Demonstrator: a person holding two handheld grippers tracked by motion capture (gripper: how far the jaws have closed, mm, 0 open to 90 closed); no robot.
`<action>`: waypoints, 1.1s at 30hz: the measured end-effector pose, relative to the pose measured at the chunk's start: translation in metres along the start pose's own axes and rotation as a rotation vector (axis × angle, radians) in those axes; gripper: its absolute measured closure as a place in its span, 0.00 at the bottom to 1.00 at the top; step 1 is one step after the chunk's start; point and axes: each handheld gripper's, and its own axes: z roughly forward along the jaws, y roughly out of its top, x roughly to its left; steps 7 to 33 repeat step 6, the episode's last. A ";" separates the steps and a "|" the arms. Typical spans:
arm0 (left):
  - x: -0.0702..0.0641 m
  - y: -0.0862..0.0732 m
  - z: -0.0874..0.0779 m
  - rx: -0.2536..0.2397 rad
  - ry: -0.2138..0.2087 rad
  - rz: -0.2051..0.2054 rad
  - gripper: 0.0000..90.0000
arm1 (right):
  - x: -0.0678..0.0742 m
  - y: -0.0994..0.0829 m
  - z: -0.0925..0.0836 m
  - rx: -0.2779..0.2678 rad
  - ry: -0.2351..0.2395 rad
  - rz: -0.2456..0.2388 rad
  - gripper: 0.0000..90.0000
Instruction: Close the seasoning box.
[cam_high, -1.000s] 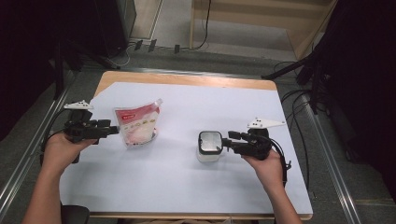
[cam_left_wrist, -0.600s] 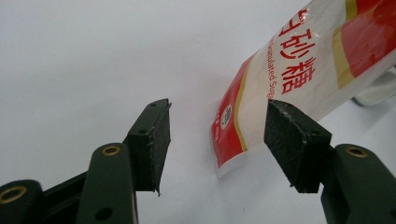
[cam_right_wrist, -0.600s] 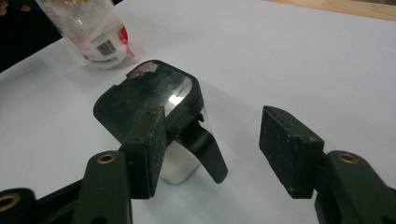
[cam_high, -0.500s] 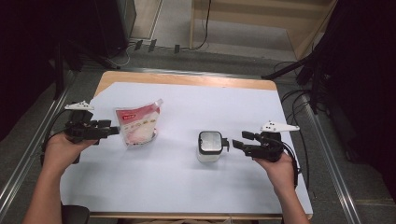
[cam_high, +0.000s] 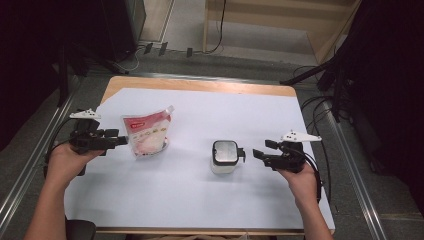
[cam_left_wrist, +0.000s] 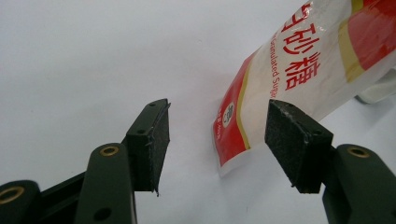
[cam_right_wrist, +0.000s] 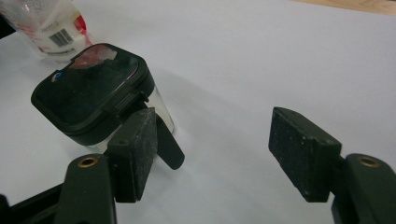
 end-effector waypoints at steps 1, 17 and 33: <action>0.000 0.000 0.000 0.000 0.000 0.000 0.46 | 0.000 0.000 0.000 0.006 -0.002 -0.002 0.36; 0.001 -0.001 0.001 0.001 -0.002 -0.001 0.45 | -0.001 -0.001 0.002 0.007 -0.009 0.004 0.36; 0.001 -0.001 0.001 0.001 -0.002 -0.001 0.45 | -0.001 -0.001 0.002 0.007 -0.009 0.004 0.36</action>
